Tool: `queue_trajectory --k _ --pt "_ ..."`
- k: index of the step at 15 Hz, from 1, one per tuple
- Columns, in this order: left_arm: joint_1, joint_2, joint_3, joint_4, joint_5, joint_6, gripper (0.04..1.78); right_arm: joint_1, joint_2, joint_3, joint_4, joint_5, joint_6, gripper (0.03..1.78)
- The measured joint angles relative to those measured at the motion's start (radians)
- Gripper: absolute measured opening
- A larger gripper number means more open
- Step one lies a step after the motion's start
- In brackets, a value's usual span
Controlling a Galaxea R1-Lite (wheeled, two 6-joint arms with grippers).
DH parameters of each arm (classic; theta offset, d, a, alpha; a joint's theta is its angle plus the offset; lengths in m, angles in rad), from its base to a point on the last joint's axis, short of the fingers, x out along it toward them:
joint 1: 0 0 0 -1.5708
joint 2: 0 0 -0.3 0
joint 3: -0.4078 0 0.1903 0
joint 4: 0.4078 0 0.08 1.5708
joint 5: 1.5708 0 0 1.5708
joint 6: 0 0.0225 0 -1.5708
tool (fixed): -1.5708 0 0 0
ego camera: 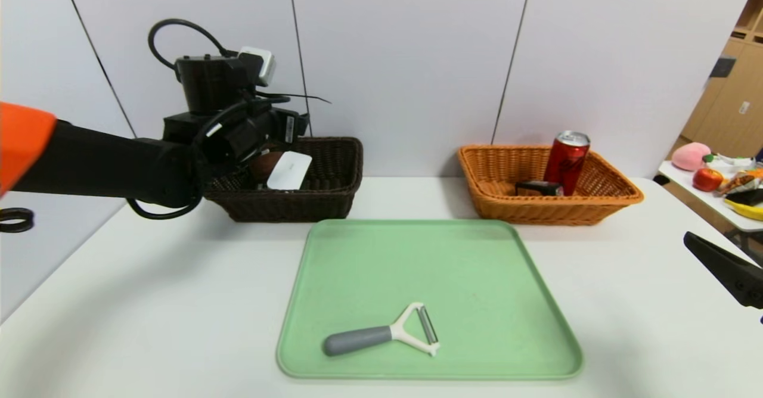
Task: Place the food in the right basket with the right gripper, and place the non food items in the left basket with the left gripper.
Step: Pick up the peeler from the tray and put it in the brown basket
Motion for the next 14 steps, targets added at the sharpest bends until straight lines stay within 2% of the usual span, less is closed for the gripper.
queue_trajectory --k 3,5,8,10,12,14 --pt "-0.057 -0.185 0.077 0.207 -0.079 0.017 1.61 0.000 -0.002 0.011 -0.003 0.000 0.000 1.71" --pt "-0.093 -0.307 0.124 0.412 -0.216 0.126 1.63 0.000 -0.008 0.015 0.001 0.001 0.000 1.71" --pt "-0.116 -0.430 0.155 0.712 -0.470 0.444 1.66 0.000 -0.014 0.019 0.002 0.000 0.001 1.71" --pt "-0.128 -0.484 0.173 0.913 -0.578 0.689 1.67 0.000 -0.020 0.020 0.003 0.001 0.002 1.71" --pt "-0.152 -0.520 0.191 1.076 -0.601 0.888 1.67 0.000 -0.025 0.022 0.003 0.001 0.001 1.71" --pt "-0.185 -0.531 0.210 1.124 -0.570 0.941 1.67 0.000 -0.027 0.024 0.003 0.000 0.003 1.71"
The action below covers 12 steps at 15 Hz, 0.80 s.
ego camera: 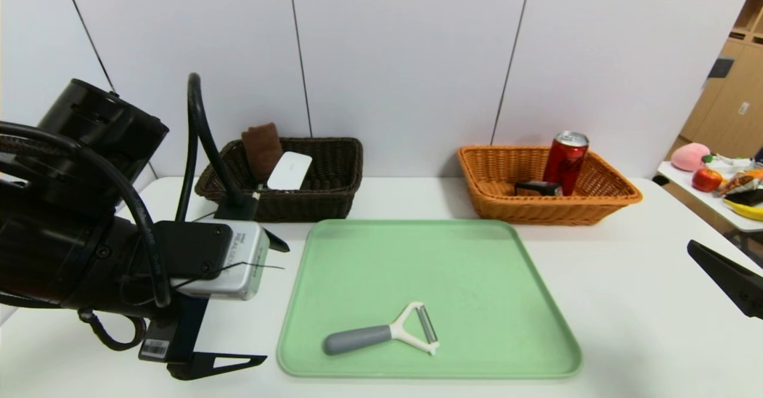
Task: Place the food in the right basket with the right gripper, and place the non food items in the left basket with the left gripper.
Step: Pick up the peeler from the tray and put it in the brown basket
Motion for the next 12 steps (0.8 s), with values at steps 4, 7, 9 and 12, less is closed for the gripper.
queue_trajectory --k 4,7,9,12 --pt "-0.031 0.034 0.020 -0.045 0.023 0.001 1.69 0.000 -0.011 0.005 0.001 0.001 0.000 1.71" --pt "-0.045 0.083 0.021 -0.100 0.046 -0.006 1.69 0.000 -0.020 0.009 0.001 0.001 0.000 1.71" --pt "-0.056 0.133 0.024 -0.145 0.053 -0.025 1.69 0.000 -0.024 0.009 0.001 0.000 0.001 1.71" --pt "-0.103 0.208 0.058 -0.251 0.089 -0.053 1.69 0.000 -0.029 0.009 0.000 -0.001 0.002 1.71"
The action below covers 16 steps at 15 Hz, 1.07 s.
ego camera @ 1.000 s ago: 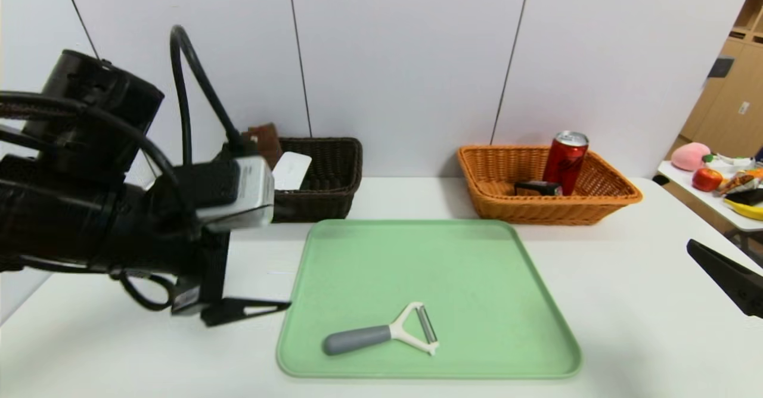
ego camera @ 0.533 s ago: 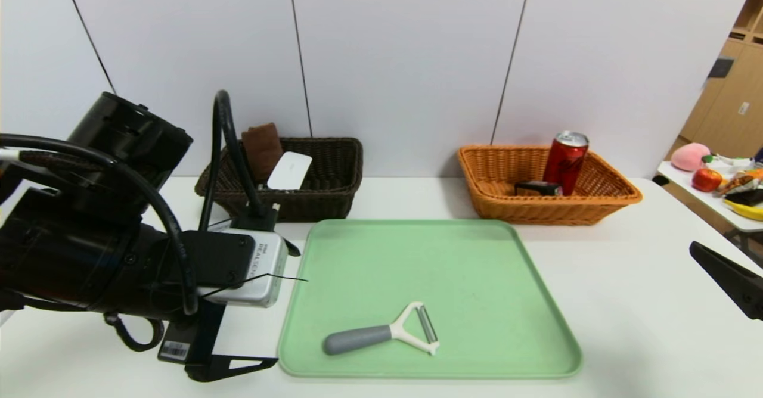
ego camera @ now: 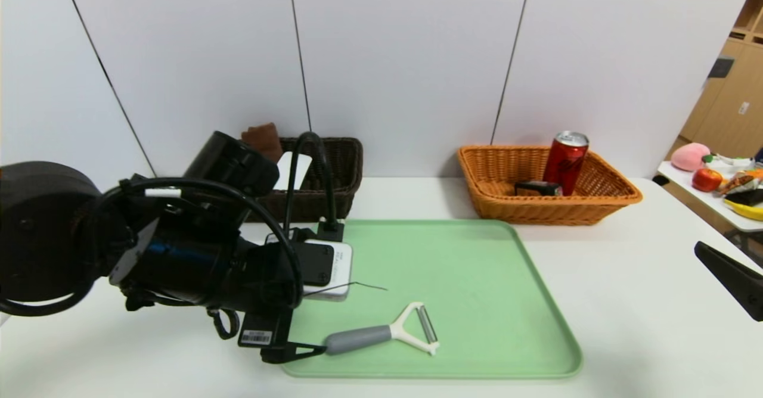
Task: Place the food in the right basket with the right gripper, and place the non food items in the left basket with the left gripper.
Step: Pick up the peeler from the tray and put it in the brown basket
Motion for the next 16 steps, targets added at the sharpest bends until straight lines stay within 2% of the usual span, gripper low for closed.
queue_trajectory --k 4,7,16 --pt "-0.042 0.087 0.019 -0.077 0.073 -0.015 1.69 0.000 -0.011 0.000 0.000 0.000 0.000 1.71" --pt "-0.046 0.139 0.020 -0.137 0.076 -0.033 1.69 0.000 -0.016 0.000 0.001 0.000 0.000 1.71" --pt "-0.053 0.185 0.033 -0.143 0.076 -0.048 1.69 0.000 -0.013 0.007 0.002 0.002 0.004 1.71"
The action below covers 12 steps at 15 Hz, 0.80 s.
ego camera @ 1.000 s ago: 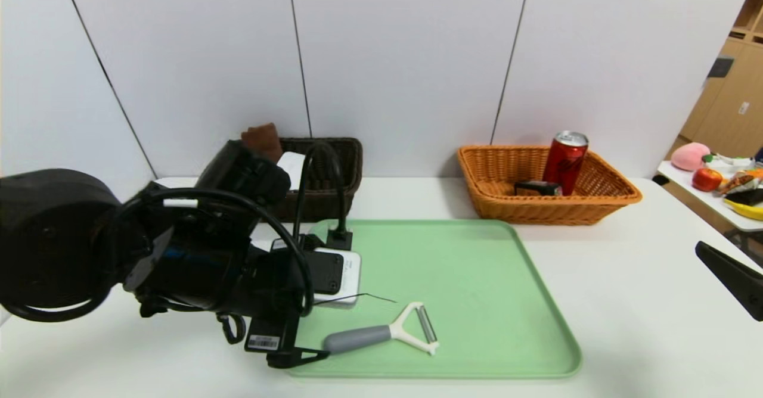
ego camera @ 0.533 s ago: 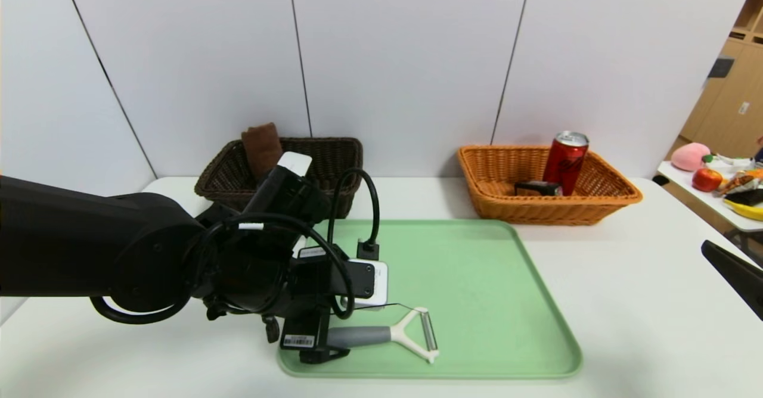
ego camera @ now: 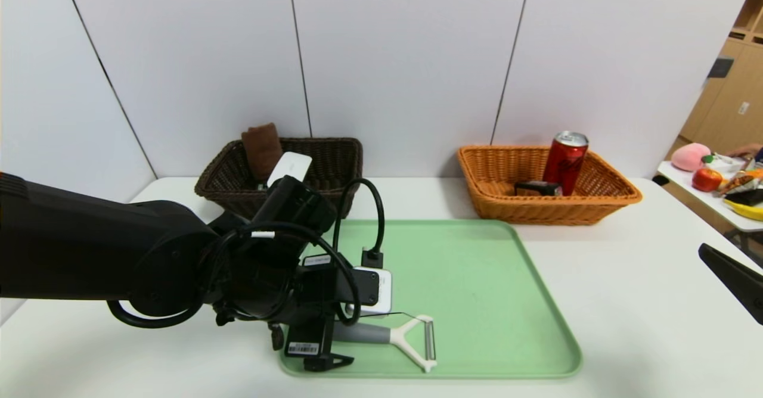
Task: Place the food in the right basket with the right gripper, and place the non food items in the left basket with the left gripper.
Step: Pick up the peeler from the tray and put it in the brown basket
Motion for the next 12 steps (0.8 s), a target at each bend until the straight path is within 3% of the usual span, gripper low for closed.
queue_trajectory --k 12 --pt "-0.011 0.040 0.057 -0.025 0.036 -0.013 1.69 0.000 0.000 0.000 -0.006 0.006 0.015 1.71"
